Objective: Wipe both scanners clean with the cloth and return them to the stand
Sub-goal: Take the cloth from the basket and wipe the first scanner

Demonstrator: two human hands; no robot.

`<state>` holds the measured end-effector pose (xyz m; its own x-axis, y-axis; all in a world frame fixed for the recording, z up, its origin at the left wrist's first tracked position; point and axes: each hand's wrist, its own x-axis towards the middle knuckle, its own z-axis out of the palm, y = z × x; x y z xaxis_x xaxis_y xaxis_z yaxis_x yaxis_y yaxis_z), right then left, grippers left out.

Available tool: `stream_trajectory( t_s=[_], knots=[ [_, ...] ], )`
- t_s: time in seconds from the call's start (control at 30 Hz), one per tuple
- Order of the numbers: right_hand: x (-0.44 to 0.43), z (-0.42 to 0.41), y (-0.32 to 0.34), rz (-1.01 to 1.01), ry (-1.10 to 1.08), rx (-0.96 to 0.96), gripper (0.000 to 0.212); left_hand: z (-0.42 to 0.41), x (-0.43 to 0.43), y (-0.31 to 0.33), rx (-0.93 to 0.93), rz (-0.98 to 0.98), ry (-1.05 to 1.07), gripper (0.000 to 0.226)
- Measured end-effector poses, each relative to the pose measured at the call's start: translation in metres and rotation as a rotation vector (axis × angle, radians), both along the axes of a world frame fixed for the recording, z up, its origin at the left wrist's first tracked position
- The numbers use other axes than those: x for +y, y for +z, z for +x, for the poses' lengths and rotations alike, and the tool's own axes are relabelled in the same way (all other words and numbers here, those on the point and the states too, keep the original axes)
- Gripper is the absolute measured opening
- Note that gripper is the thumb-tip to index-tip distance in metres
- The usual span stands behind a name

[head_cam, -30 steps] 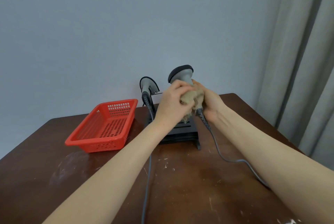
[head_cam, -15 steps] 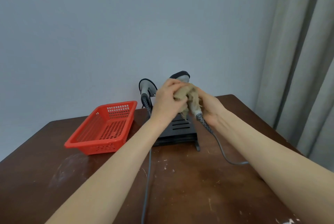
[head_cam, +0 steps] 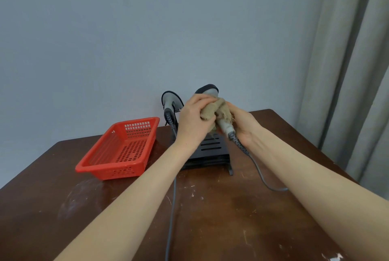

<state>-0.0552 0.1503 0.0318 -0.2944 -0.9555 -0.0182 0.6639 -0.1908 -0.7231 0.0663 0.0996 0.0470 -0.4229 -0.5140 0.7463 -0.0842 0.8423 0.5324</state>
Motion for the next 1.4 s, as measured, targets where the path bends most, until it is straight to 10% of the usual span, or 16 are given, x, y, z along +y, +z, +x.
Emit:
stream_trajectory(
  t_s=[0.2, 0.47, 0.97, 1.2, 1.4],
  knots=[
    [0.002, -0.010, 0.005, 0.167, -0.017, 0.116, 0.034, 0.010, 0.022, -0.035, -0.325, -0.068, -0.234, 0.027],
    [0.004, -0.012, 0.009, 0.144, -0.050, 0.074, 0.027, 0.003, 0.002, 0.007, 0.162, 0.041, 0.120, 0.026],
    [-0.003, -0.004, -0.001, 0.104, 0.024, 0.022, 0.052, -0.009, 0.003, -0.004, 0.072, 0.093, 0.055, 0.032],
    [0.004, -0.011, 0.003, 0.125, 0.004, 0.003, 0.040, 0.004, 0.016, -0.040, -0.340, 0.140, -0.155, 0.029],
    [0.012, -0.014, 0.009, 0.121, -0.069, 0.138, 0.026, 0.011, -0.008, -0.026, -0.007, 0.511, 0.120, 0.020]
  ],
)
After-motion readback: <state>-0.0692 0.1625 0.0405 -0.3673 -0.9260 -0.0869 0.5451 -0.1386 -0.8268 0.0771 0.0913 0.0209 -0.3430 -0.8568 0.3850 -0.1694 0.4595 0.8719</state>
